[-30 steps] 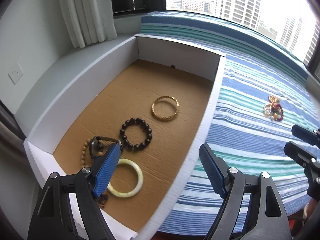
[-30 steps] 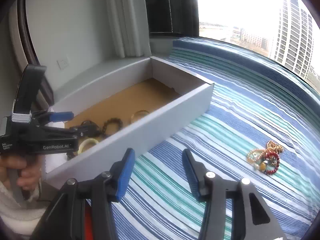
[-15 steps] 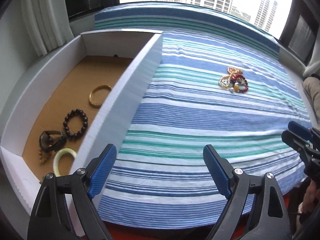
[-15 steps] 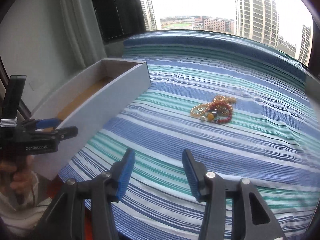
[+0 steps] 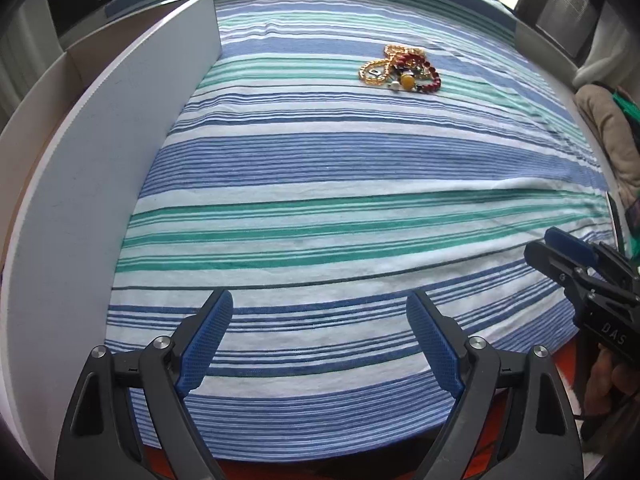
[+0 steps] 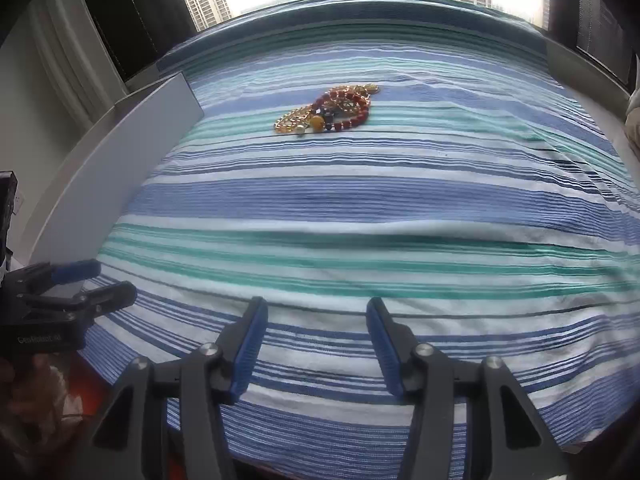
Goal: Organize jewelry
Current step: 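Move both tools back over the bedspread to the remaining jewelry tangle, then grasp the red bead bracelet with the right gripper and pull it from the tangle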
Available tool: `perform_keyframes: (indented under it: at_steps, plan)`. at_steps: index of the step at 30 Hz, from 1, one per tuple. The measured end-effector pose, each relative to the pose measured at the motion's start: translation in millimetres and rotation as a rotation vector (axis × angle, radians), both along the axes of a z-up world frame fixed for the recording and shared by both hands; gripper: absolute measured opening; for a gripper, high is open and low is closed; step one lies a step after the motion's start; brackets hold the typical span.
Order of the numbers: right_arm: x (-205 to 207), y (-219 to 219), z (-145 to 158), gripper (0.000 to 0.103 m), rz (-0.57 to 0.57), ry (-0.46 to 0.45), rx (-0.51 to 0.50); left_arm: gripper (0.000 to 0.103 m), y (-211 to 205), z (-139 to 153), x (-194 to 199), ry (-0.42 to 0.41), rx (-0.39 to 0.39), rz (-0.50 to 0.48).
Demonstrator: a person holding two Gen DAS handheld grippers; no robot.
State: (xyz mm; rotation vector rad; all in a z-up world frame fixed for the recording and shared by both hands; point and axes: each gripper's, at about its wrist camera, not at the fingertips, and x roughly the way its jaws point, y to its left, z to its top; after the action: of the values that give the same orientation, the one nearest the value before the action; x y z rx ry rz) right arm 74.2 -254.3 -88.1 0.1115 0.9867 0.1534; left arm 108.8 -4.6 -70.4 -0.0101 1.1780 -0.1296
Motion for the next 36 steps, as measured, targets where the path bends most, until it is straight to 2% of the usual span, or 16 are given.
perform_keyframes:
  at_steps: [7,16,26,31,34,36]
  plan:
    - [9.5,5.1,0.4,0.052,0.006,-0.030,0.005,0.090,-4.2,-12.8,10.5,0.019,0.011,-0.009]
    - [20.6,-11.1,-14.1,0.052,-0.027,0.004,0.029,0.090,-16.4,-13.9,34.3,0.008,0.015,-0.042]
    - [29.3,-33.0,-15.6,0.052,-0.061,-0.002,0.066,0.089,-51.9,5.5,118.5,-0.067,-0.051,-0.130]
    - [37.0,-49.0,-13.0,0.052,-0.074,-0.003,0.081,0.089,-68.1,0.7,156.9,-0.087,-0.037,-0.186]
    - [59.3,-57.6,0.1,0.052,-0.048,-0.026,0.097,0.087,-62.0,-7.8,176.1,-0.077,-0.015,-0.156]
    - [81.9,-64.3,9.0,0.052,-0.048,-0.042,0.072,0.087,-51.2,-12.7,188.6,-0.071,-0.009,-0.113]
